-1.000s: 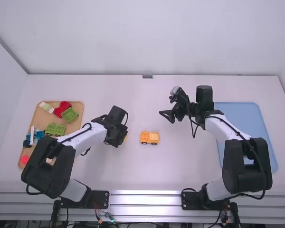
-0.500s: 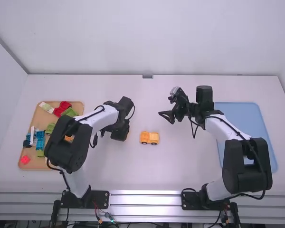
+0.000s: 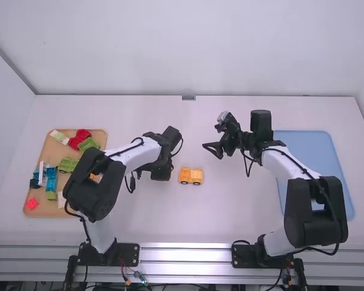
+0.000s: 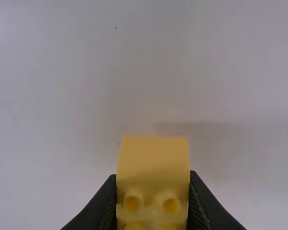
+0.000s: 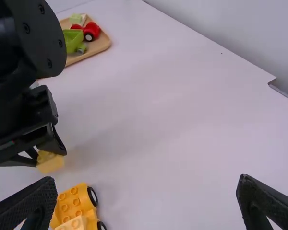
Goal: Assemble lego blocks to make yellow taxi
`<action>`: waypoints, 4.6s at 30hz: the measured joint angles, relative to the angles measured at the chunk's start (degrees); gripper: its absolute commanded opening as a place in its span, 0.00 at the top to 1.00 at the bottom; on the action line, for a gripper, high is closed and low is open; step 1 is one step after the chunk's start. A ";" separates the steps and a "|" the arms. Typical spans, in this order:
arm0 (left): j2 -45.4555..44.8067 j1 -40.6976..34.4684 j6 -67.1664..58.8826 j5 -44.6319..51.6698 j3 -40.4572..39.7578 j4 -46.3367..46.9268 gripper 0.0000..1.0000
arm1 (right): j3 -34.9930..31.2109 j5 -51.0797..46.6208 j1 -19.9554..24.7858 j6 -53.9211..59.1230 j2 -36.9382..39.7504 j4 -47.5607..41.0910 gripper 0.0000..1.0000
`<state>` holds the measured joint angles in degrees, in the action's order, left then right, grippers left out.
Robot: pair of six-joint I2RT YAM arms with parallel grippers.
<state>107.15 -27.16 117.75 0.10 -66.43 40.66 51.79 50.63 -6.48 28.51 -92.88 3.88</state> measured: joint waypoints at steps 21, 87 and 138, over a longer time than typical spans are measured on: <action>0.00 0.15 0.11 -0.37 2.16 -5.62 0.11 | 0.00 -0.02 0.02 0.13 0.00 -0.20 0.02; 5.77 30.77 -195.93 68.00 24.59 -41.33 0.14 | 0.00 1.92 -3.78 8.37 0.02 -2.62 0.01; 7.34 29.07 -189.48 65.51 27.28 -53.68 0.86 | 0.55 1.49 -3.37 14.29 0.07 -13.31 0.01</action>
<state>114.50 1.91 -71.72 65.60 -39.16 -13.02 52.34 52.12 -9.85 42.81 -92.82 -9.43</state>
